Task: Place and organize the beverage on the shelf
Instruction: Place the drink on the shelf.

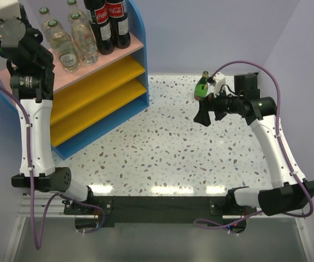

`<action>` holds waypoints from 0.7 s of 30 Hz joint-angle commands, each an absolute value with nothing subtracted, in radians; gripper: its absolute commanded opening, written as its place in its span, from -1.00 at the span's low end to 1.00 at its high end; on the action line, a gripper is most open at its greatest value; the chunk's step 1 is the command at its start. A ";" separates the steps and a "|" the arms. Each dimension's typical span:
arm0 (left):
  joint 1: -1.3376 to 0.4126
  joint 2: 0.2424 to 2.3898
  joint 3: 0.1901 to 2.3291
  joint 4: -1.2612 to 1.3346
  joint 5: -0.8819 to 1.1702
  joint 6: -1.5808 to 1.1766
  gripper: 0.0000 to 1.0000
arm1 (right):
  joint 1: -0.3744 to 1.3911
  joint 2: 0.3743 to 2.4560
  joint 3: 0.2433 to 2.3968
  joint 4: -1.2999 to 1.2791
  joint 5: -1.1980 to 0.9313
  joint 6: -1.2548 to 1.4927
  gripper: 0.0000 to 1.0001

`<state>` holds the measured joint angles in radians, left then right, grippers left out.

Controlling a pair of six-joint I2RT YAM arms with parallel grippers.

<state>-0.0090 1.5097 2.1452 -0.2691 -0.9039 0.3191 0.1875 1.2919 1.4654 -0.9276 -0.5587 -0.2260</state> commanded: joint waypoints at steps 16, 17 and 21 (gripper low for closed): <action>0.189 1.456 2.002 -0.302 -0.635 0.009 -1.00 | 0.175 1.318 1.520 -0.946 -0.528 -0.245 0.98; 0.192 1.453 1.978 -0.302 -0.631 -0.026 -1.00 | 0.173 1.318 1.520 -0.945 -0.528 -0.244 0.97; 0.215 1.442 1.934 -0.304 -0.608 -0.058 -1.00 | 0.172 1.322 1.520 -0.946 -0.529 -0.244 0.98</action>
